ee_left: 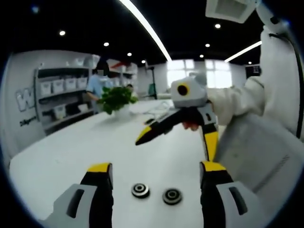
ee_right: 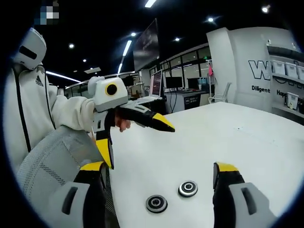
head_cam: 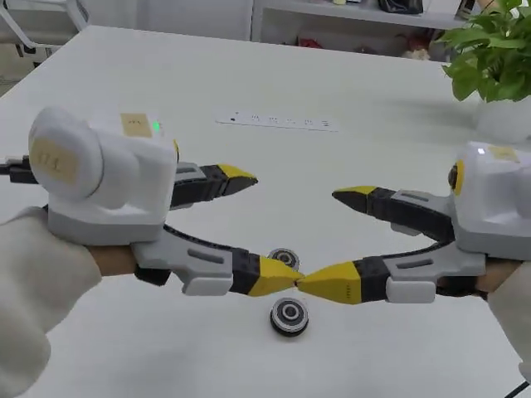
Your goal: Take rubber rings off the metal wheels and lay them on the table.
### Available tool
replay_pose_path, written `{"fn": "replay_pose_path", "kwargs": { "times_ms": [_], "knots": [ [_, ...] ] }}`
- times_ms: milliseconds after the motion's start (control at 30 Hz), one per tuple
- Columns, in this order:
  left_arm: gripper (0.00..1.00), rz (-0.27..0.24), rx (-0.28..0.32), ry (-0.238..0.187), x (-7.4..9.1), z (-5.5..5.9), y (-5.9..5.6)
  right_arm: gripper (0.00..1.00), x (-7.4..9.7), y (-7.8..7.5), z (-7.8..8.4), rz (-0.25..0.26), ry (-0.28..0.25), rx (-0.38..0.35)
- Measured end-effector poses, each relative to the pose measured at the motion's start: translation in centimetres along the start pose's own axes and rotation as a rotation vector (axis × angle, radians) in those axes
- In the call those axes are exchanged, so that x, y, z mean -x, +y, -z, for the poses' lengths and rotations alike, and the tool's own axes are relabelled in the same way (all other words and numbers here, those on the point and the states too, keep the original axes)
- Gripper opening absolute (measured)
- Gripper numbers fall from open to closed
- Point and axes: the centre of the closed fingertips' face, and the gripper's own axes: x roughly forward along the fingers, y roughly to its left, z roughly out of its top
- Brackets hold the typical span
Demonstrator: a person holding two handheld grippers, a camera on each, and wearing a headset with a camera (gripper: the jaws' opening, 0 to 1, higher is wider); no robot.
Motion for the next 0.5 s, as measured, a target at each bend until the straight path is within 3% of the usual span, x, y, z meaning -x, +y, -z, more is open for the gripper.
{"fn": "replay_pose_path", "kwargs": {
  "times_ms": [233,367,500],
  "knots": [
    [0.67,0.01,0.007,0.048,-0.8,2.7,-0.4,0.76,-0.4,0.6,2.6,-0.048,0.049,-0.015],
    [0.62,0.016,0.004,0.069,-1.2,3.6,-0.9,0.69,-0.6,0.9,4.4,-0.059,0.108,-0.006],
    [0.56,0.031,-0.023,0.083,-1.6,4.0,-1.4,0.69,-1.0,1.1,5.3,-0.058,0.137,-0.03]
  ]
}}
